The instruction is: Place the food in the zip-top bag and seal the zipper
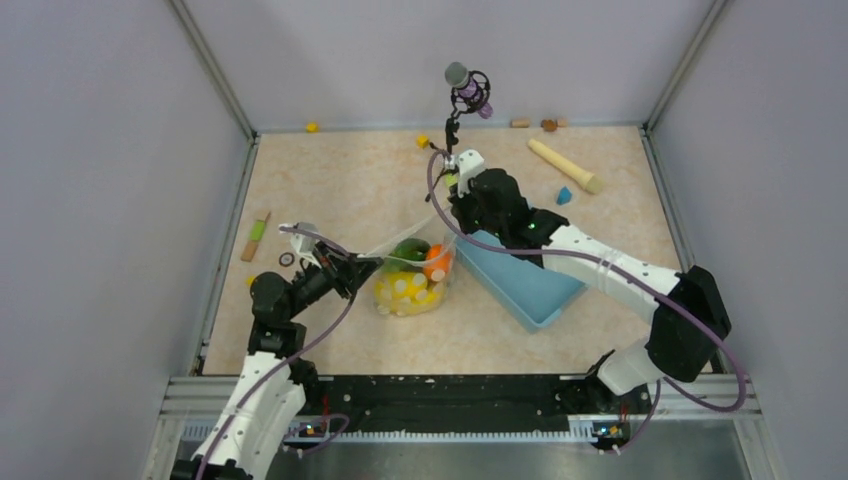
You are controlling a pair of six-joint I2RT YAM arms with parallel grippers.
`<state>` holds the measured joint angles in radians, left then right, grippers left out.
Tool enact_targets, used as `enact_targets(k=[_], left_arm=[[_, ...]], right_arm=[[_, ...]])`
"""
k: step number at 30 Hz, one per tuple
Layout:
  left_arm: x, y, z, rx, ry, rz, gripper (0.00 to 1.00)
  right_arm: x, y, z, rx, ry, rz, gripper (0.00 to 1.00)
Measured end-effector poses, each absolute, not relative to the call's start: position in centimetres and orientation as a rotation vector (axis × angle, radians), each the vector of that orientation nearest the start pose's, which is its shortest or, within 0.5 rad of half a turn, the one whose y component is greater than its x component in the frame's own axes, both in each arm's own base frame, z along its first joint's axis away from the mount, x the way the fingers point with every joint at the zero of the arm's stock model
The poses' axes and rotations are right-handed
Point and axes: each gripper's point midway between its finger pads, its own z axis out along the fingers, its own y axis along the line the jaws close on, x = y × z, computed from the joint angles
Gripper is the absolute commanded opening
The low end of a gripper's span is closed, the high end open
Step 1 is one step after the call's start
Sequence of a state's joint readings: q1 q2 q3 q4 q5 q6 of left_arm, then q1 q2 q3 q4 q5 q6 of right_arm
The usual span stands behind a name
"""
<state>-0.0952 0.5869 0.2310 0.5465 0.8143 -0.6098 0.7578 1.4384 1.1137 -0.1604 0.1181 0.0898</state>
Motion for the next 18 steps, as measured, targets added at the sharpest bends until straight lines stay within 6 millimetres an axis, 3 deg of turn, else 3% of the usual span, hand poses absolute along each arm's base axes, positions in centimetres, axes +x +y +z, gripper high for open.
enact_targets(k=[6, 13, 15, 18], left_arm=[[20.3, -16.5, 22.8, 0.212, 1.562, -1.144, 0.0], [19.4, -16.1, 21.6, 0.104, 1.686, -1.105, 0.0], [19.2, -16.3, 21.1, 0.093, 1.711, -1.106, 0.0], [18.9, -16.5, 20.8, 0.092, 1.731, -1.109, 0.0]], right_arm=[[35.5, 30.5, 20.7, -0.719, 1.922, 0.301, 0.0], [35.6, 31.1, 19.9, -0.816, 1.903, 0.273, 0.01], [35.4, 31.4, 19.9, -0.844, 1.896, 0.285, 0.14], [35.3, 31.4, 20.0, -0.89, 1.877, 0.299, 0.44]])
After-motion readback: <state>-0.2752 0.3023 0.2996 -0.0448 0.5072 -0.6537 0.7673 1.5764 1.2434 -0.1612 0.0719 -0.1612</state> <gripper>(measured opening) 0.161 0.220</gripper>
